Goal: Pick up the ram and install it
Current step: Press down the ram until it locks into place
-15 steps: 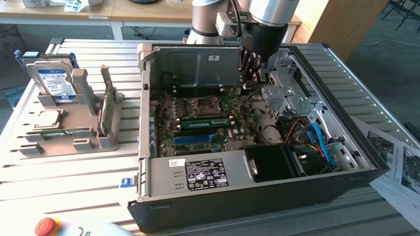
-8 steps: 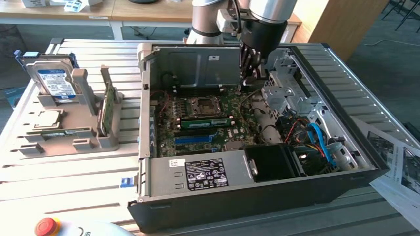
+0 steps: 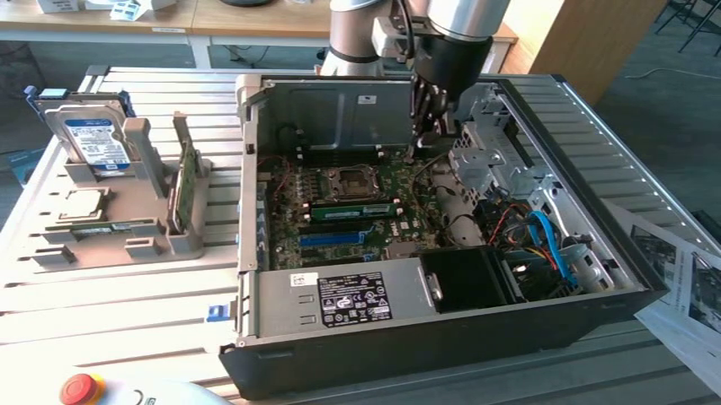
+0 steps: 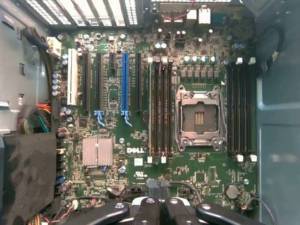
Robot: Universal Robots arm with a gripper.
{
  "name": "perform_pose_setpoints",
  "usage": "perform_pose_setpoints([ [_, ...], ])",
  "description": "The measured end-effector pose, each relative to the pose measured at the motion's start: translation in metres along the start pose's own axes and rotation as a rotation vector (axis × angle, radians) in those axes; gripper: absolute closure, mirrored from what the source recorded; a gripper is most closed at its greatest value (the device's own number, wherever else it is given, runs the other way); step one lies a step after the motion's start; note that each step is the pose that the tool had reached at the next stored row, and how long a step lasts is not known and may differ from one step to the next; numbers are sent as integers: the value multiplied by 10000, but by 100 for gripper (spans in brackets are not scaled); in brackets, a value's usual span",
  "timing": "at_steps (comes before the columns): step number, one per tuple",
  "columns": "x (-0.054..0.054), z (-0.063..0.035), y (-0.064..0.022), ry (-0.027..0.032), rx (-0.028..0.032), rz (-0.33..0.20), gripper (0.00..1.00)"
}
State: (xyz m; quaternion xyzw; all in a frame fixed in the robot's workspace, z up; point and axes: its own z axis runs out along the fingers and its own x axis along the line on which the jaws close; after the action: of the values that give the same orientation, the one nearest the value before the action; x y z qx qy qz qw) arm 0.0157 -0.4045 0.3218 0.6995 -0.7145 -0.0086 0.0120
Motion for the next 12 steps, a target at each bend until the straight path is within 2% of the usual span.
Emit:
perform_pose_setpoints([
  [12, -1, 106, -3, -1, 1, 0, 90],
])
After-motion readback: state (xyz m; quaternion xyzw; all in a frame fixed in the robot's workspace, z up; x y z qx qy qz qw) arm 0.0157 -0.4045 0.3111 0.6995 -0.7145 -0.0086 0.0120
